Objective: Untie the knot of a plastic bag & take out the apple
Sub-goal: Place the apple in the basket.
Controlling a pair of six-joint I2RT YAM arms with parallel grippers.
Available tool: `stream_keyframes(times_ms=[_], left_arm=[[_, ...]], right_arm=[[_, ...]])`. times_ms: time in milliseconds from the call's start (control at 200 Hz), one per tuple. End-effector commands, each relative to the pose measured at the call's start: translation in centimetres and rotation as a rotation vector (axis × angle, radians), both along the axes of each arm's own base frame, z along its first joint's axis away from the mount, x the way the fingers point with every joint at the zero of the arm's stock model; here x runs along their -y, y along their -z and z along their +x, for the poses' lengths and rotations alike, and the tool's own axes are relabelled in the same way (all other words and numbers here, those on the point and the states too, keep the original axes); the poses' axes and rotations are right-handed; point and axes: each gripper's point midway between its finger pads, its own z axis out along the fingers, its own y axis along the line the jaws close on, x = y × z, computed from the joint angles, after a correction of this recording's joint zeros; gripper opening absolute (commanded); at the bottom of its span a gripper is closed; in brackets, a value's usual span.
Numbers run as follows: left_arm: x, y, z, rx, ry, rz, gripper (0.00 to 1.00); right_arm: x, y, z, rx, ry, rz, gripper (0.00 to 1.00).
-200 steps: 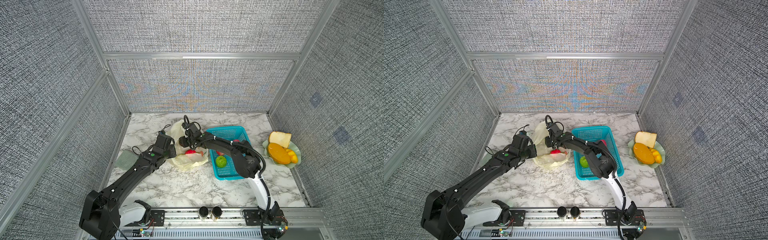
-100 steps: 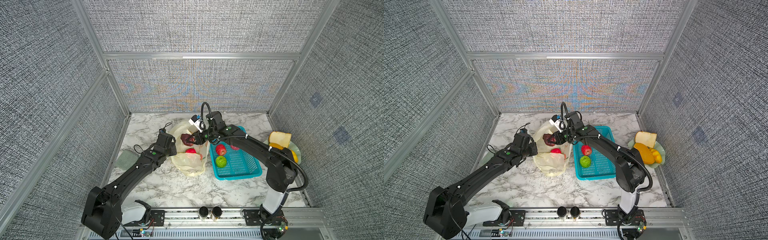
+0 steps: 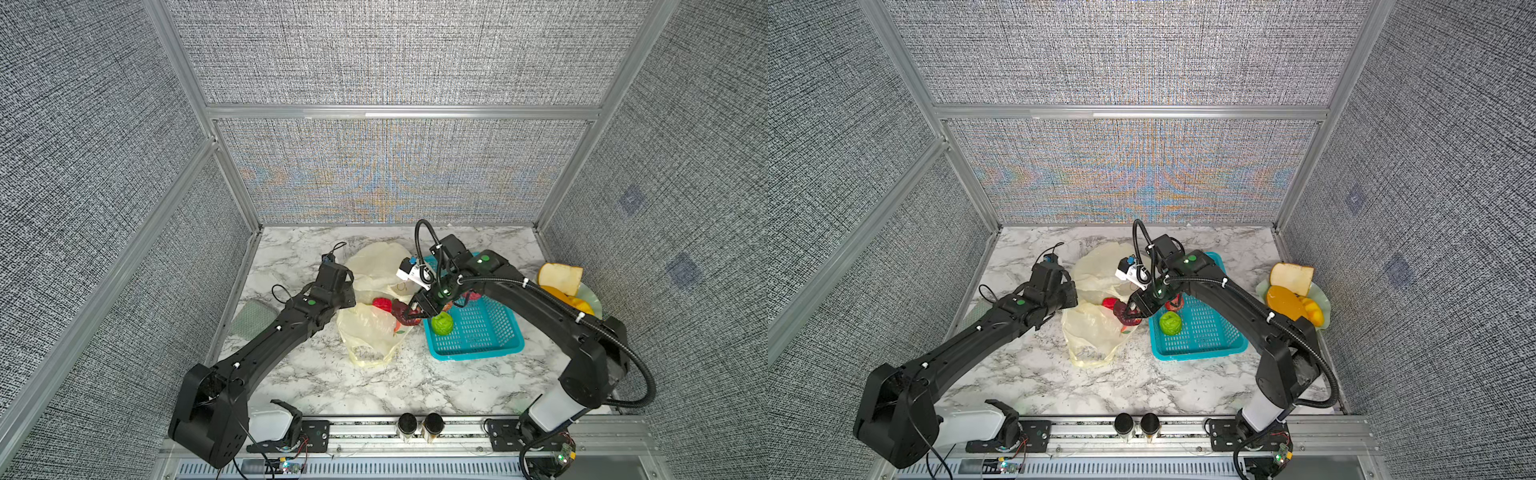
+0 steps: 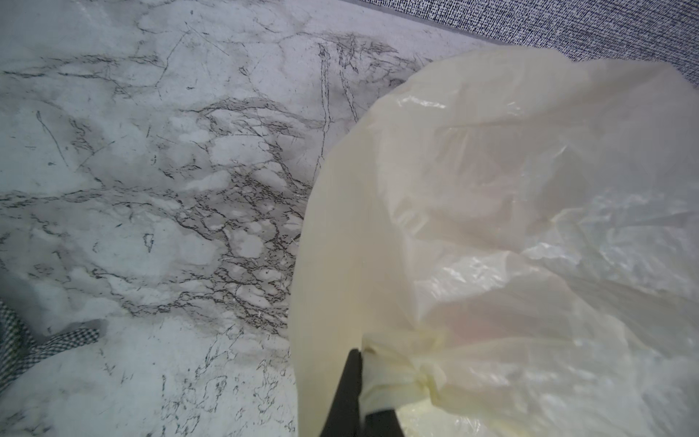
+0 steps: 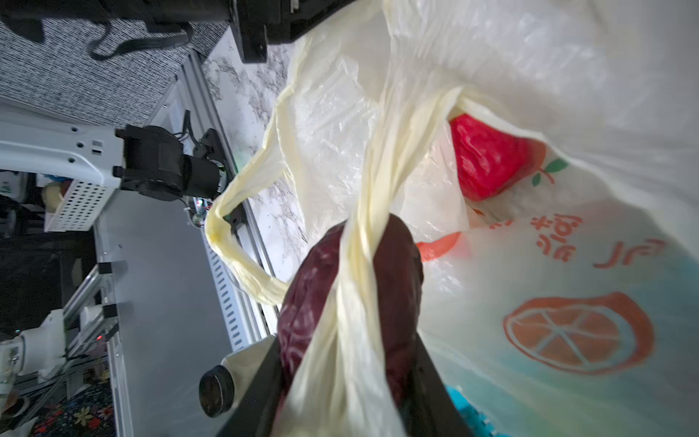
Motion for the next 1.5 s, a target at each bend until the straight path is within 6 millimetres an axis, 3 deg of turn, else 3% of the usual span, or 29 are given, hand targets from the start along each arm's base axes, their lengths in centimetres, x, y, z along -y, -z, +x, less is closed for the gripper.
stream_keyframes(times_ms=[0, 95, 205, 305, 410, 580, 675, 775, 916, 1111, 1256, 1371, 1496], left_arm=[[0.6, 0.0, 0.3, -0.009, 0.013, -0.017, 0.00], [1.0, 0.2, 0.4, -0.032, 0.027, -0.020, 0.00], [1.4, 0.5, 0.5, -0.064, 0.039, -0.015, 0.00], [1.6, 0.8, 0.6, -0.078, 0.044, -0.021, 0.00], [1.9, 0.8, 0.8, -0.081, 0.050, -0.028, 0.00], [2.3, 1.0, 0.9, -0.096, 0.057, -0.035, 0.00], [2.4, 1.1, 0.9, -0.100, 0.058, -0.039, 0.00], [2.3, 1.2, 0.9, -0.104, 0.053, -0.039, 0.00], [2.3, 1.3, 1.0, -0.106, 0.049, -0.041, 0.00], [2.7, 1.3, 1.4, -0.111, 0.054, -0.044, 0.00], [2.9, 1.2, 1.6, -0.114, 0.055, -0.051, 0.00], [2.5, 0.9, 1.5, -0.111, 0.029, -0.048, 0.00], [1.7, 0.3, 1.1, -0.086, 0.000, -0.047, 0.00]], right_arm=[[4.9, 2.3, 0.9, 0.108, 0.036, -0.279, 0.22], [8.9, 2.2, 2.5, 0.237, 0.111, -0.461, 0.21], [10.8, 0.0, 4.2, 0.358, 0.257, -0.456, 0.21], [12.2, -0.6, 5.0, 0.428, 0.343, -0.483, 0.22], [12.6, 0.4, 5.0, 0.427, 0.336, -0.513, 0.31], [13.6, 2.9, 4.8, 0.362, 0.295, -0.630, 0.35], [12.9, 3.6, 3.9, 0.312, 0.235, -0.617, 0.43], [12.5, 3.6, 3.1, 0.287, 0.212, -0.583, 0.70], [12.0, 3.5, 2.0, 0.212, 0.195, -0.546, 0.85], [10.3, 0.8, 2.5, 0.193, 0.240, -0.380, 0.89], [7.6, -2.6, 2.2, 0.170, 0.214, -0.190, 0.89], [5.6, -7.0, 2.2, 0.208, 0.205, -0.017, 0.89], [2.7, -13.2, 1.7, 0.269, 0.162, 0.266, 0.84]])
